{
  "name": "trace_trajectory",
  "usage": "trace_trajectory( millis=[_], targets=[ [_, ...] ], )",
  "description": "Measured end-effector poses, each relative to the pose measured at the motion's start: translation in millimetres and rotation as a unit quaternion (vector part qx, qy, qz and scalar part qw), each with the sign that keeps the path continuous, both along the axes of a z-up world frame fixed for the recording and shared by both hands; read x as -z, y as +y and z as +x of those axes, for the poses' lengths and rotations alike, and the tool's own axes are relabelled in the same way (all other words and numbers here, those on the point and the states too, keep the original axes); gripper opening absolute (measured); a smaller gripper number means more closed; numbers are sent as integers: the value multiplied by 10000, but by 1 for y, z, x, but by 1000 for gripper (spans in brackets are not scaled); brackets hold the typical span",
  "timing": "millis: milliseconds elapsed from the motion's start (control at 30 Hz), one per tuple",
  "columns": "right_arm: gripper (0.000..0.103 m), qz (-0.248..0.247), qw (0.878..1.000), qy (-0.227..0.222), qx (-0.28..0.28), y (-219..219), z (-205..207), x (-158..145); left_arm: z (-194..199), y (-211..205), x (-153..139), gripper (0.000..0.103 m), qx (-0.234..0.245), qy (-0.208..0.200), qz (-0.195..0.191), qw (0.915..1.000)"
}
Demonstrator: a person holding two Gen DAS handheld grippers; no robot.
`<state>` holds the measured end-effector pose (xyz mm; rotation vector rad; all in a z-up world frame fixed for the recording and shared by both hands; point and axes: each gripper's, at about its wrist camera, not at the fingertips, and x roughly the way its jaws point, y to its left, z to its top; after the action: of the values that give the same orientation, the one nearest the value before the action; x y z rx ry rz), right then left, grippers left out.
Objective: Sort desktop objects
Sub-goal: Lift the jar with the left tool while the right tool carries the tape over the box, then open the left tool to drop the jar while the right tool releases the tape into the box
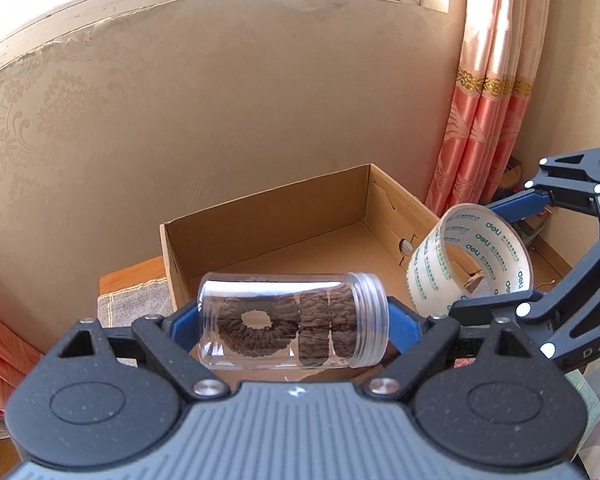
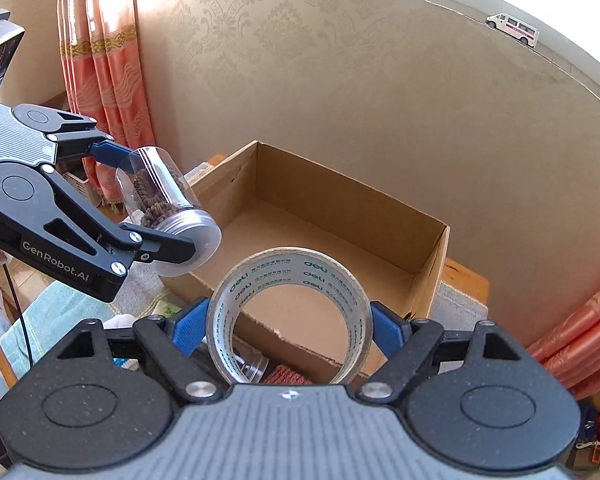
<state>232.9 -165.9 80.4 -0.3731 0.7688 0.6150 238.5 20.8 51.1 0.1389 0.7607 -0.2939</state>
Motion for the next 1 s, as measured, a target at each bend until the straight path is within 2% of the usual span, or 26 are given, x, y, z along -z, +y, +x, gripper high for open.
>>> trace_trajectory(
  millis=[200,500,633,733,1000],
  targets=[
    [87,49,9998,50,165,3,47,5,34,1,14,90,-61,159,101,9998],
    [87,-114,9980,586,229,13,85,54,62,1,52,90,-35,648,152,9978],
    [87,-289,9961,812,181,17,88,73,66,-1,65,90,-6,794,244,9965],
    [88,-362,9960,805,111,18,85,79,66,-3,71,90,35,872,281,9958],
    [96,-243,9982,467,279,7,59,62,70,-5,82,90,18,1064,306,9939]
  ],
)
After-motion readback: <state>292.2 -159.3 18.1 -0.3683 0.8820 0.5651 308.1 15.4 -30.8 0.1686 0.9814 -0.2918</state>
